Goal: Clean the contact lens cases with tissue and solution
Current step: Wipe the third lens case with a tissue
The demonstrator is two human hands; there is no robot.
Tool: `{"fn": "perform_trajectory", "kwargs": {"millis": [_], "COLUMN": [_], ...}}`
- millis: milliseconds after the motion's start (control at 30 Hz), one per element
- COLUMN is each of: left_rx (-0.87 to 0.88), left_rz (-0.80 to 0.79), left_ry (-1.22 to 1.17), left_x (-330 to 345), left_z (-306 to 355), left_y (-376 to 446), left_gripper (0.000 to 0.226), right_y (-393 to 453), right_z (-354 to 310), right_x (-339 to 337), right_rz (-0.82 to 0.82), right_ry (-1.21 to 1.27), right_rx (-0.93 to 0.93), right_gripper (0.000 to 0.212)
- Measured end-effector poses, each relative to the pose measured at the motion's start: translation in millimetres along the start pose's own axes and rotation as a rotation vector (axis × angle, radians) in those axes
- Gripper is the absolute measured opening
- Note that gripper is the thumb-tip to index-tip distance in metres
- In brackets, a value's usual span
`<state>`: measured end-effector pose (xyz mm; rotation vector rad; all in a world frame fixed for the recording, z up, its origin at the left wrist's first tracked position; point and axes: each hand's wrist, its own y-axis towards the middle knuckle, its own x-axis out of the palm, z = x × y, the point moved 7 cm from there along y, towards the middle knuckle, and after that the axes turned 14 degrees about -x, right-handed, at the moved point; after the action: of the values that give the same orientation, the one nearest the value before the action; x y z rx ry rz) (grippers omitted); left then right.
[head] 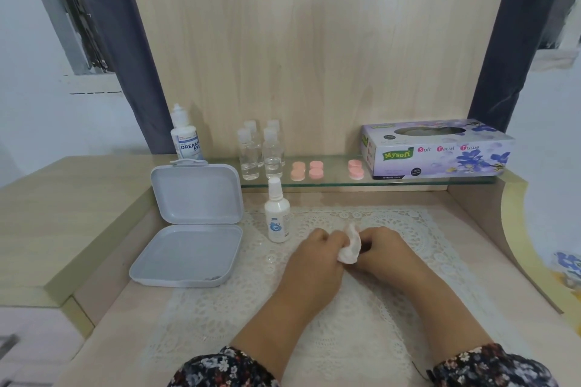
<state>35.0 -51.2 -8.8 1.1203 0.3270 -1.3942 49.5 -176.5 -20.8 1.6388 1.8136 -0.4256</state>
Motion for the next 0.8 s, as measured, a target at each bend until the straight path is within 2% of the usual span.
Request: {"fn": "perform_trajectory", "kwargs": {"millis": [100, 267, 600, 667, 733, 800], "left_rx": [0.070, 0.099, -0.159, -0.220, -0.329, -0.390], "left_rz": [-0.005, 0.008, -0.118, -0.134, -0.093, 0.056], "left_ry": [0.126, 0.117, -0.052, -0.168, -0.353, -0.452], "left_x": [7, 8, 11, 10, 2, -15], "left_z": [5, 10, -2, -5, -12, -24], "left_y": [-2, 0, 10, 12, 14, 16], "left_gripper": [0.025, 0.025, 0.016, 0.015, 0.018, 0.026], "right_y": [-1, 0, -1, -1, -1, -2], "right_z": [1, 1, -1, 0, -1, -3], "right_x": [0, -1, -1, 0, -1, -2], "right_rz": [-0.003, 0.006, 0.016, 0.010, 0.017, 0.022], "right_ry": [-0.008, -0.019, -0.014, -0.011, -0.026, -0.032], "right_rx": [0.013, -0.010, -0.018, -0.010, -0.009, -0.004], "right_gripper": [0.023, 0.014, 0.019, 0.021, 0.017, 0.012]}}
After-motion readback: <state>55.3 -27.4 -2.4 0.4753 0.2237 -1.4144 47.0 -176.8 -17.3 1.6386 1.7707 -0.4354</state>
